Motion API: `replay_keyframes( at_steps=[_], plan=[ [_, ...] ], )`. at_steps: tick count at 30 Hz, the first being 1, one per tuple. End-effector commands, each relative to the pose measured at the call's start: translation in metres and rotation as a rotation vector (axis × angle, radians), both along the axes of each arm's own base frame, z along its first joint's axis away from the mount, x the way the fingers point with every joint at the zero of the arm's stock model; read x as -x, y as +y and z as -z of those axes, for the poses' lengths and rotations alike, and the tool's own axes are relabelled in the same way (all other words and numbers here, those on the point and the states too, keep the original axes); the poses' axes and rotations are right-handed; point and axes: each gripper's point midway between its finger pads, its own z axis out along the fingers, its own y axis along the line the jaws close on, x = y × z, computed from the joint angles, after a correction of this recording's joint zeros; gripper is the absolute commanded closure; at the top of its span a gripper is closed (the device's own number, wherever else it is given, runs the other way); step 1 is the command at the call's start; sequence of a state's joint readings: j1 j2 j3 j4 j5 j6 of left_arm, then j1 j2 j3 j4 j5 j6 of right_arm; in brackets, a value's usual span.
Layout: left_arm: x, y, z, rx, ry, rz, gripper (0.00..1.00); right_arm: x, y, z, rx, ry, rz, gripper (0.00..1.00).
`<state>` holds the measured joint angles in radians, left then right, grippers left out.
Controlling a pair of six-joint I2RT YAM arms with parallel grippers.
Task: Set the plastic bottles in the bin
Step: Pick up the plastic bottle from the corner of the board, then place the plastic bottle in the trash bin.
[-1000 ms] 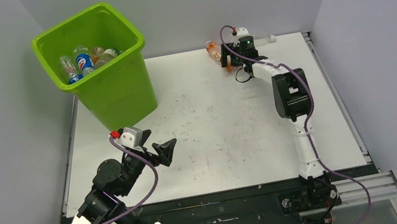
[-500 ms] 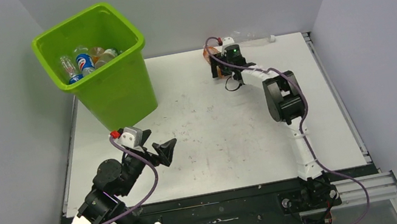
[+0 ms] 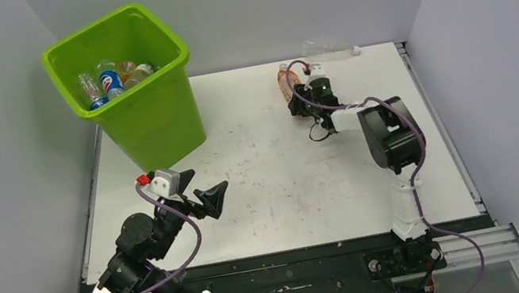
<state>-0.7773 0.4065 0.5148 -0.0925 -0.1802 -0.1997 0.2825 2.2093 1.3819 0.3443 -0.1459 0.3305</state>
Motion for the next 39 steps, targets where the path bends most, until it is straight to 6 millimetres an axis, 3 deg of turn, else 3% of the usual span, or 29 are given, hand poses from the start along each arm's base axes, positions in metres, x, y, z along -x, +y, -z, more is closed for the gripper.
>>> replay_keyframes(
  at_steps=[1,3,9,14,18,21,27,32,39],
  plan=[
    [-0.001,0.005,-0.021,0.077,-0.044,-0.030,0.03,0.034,0.029,-0.145,-0.338,-0.320,-0.043,0.68],
    [-0.004,0.008,-0.023,0.113,-0.034,-0.058,0.03,0.072,0.041,-0.183,-0.436,-0.407,-0.084,0.69],
    [-0.003,0.004,-0.045,0.314,-0.011,-0.054,0.03,0.198,0.078,-0.246,-0.574,-0.513,-0.287,0.71],
    [0.010,-0.025,-0.076,0.483,-0.030,0.124,0.04,0.297,0.084,-0.286,-0.661,-0.619,-0.446,0.71],
    [0.020,-0.042,-0.102,0.586,-0.098,0.253,0.04,0.355,0.081,-0.315,-0.724,-0.684,-0.551,0.71],
    [0.026,-0.057,-0.116,0.640,-0.121,0.348,0.04,0.381,0.080,-0.325,-0.748,-0.695,-0.603,0.71],
    [0.036,-0.094,-0.142,0.657,-0.119,0.553,0.04,0.407,0.090,-0.320,-0.736,-0.662,-0.679,0.71],
    [0.042,-0.101,-0.163,0.719,-0.156,0.632,0.04,0.412,0.092,-0.315,-0.711,-0.668,-0.695,0.71],
    [0.049,-0.112,-0.178,0.753,-0.156,0.720,0.01,0.407,0.103,-0.306,-0.624,-0.656,-0.701,0.72]
  ],
)
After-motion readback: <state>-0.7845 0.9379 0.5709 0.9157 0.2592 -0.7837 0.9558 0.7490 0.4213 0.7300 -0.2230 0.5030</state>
